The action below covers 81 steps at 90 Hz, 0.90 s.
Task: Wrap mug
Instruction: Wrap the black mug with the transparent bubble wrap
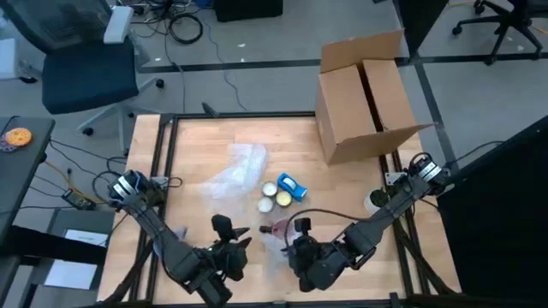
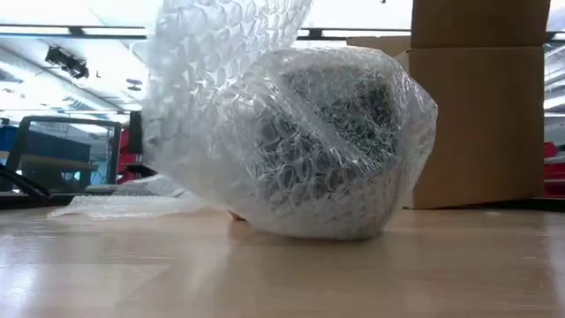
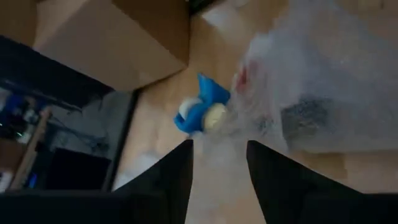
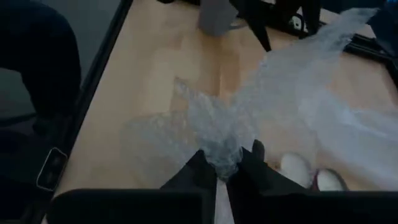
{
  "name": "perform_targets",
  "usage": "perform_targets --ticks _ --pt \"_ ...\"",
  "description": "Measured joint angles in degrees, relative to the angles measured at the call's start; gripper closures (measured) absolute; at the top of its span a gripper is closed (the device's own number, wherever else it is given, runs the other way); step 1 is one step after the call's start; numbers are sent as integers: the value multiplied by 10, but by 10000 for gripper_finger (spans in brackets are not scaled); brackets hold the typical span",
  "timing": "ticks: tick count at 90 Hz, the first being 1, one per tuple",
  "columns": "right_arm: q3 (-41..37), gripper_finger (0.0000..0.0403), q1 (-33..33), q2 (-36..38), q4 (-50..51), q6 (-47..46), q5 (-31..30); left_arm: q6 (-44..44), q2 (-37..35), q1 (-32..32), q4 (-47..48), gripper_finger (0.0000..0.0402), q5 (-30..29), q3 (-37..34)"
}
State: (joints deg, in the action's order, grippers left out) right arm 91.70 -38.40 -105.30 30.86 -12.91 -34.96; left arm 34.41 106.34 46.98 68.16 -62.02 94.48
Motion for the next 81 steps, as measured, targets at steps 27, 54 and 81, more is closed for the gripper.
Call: perform_targets --ticks 27,54,81 --pt "0 403 3 0 -20 -5 65 -40 0 -1 5 265 22 0" --pt "0 403 -4 0 -16 -5 91 -54 0 -16 4 278 86 -20" --pt "0 403 -13 0 22 -38 93 -57 0 -23 -41 389 139 -29"
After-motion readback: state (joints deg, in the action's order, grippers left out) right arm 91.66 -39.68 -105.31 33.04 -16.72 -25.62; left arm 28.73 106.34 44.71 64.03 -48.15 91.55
